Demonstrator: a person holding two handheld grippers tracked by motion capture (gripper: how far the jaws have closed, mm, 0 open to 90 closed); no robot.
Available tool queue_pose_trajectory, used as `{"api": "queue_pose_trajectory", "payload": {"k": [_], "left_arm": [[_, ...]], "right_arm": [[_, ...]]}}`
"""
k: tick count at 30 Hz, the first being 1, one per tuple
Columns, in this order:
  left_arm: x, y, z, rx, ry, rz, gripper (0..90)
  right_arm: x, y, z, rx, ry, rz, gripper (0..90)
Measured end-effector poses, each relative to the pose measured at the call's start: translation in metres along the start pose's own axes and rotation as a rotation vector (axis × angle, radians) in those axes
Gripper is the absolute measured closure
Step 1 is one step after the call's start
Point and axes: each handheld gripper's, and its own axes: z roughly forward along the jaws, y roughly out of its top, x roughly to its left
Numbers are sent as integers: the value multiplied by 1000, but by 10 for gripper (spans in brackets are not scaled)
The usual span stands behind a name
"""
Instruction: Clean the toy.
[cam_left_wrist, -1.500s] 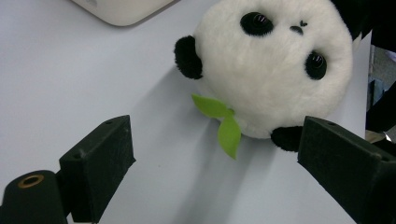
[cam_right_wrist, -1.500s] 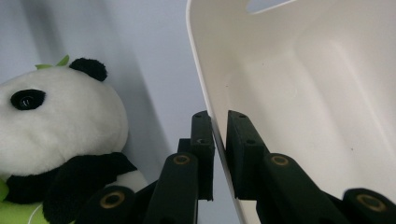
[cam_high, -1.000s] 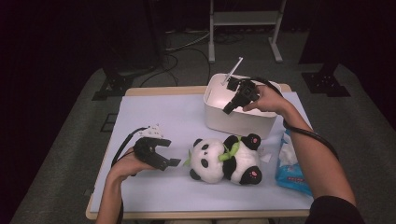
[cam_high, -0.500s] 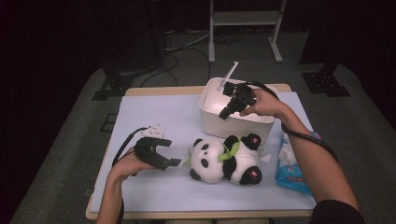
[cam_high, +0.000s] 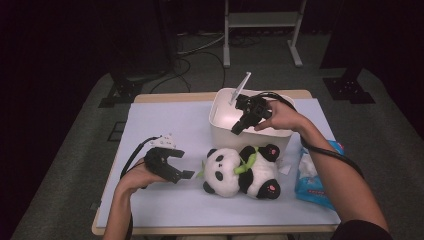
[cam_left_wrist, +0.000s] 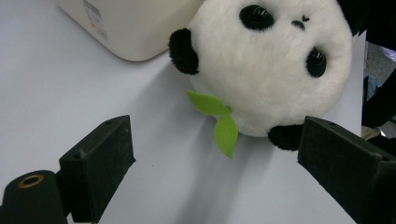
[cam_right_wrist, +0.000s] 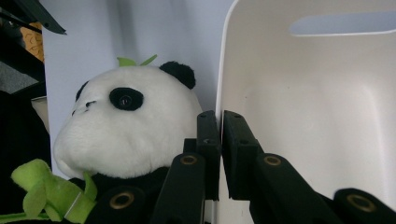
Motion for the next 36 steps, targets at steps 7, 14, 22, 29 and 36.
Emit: {"api": "queue_pose_trajectory", "payload": {"k": [7, 14, 22, 29, 36], "left_arm": [[0, 0, 1, 4, 0, -1, 96], [0, -1, 1, 7, -1, -3, 96], [0, -1, 2, 6, 1, -4, 96], [0, -1, 4, 11, -2, 0, 96], [-1, 0, 6, 11, -8, -1, 96]], "right_arm": [[3, -1, 0, -2, 3, -1, 853], [5, -3, 0, -4, 3, 3, 848], [5, -8, -9, -57, -31, 15, 738], [8, -16, -21, -84, -53, 30, 635], [18, -29, -37, -93, -82, 40, 569]]}}
